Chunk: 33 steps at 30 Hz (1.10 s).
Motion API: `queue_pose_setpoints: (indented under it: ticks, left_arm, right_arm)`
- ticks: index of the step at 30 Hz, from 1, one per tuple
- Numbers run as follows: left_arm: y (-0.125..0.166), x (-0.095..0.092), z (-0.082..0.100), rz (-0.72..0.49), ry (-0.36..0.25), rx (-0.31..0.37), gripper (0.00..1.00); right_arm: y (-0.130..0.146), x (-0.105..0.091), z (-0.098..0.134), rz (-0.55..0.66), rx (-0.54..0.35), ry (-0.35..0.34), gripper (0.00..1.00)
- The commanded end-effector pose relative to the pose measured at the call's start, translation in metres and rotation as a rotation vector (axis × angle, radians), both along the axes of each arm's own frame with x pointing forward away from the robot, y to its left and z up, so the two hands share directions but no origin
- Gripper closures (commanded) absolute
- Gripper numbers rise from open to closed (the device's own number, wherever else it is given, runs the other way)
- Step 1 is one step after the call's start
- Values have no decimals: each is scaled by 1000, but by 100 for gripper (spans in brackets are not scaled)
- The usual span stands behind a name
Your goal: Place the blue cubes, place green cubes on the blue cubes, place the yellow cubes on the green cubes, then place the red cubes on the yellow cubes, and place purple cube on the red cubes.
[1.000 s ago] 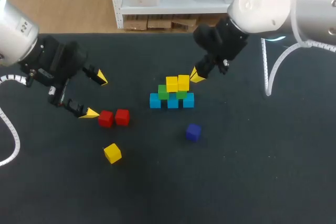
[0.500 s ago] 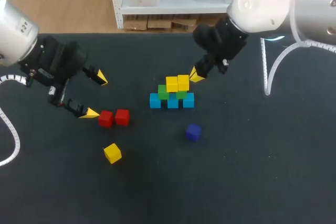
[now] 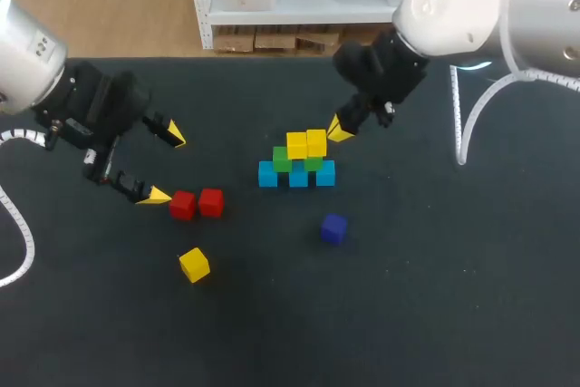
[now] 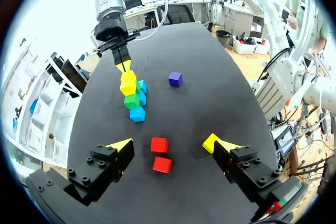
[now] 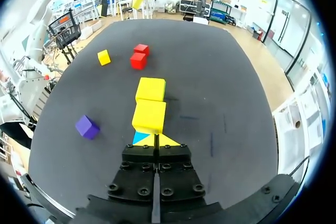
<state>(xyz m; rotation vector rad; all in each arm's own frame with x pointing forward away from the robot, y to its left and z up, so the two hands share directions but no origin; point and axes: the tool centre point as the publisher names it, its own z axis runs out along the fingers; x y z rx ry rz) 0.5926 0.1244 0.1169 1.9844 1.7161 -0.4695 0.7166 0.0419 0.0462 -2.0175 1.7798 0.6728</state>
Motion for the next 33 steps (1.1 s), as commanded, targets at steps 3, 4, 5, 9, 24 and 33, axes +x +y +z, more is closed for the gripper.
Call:
queue_pose_setpoints:
  ticks: [3,4,5,9,24,33]
  left_arm:
    - [2,-1,-1,-2,-4,-5,0]
    - [2,-1,-1,-2,-4,-5,0]
    - [2,-1,-1,-2,-4,-5,0]
    - [2,-1,-1,-2,-4,-5,0]
    - [2,-1,-1,-2,-4,-5,0]
    - [2,-1,-1,-2,-4,-5,0]
  right_arm:
    - [-23,-6,8,-21,14,-14,100]
    - [-28,-8,11,-21,19,-19,97]
    - [-32,-10,13,-20,30,-21,88]
    - [-54,-17,21,-8,101,-21,60]
    - [-121,-42,43,-4,339,-32,0]
    - [-152,-50,33,-66,401,18,0]
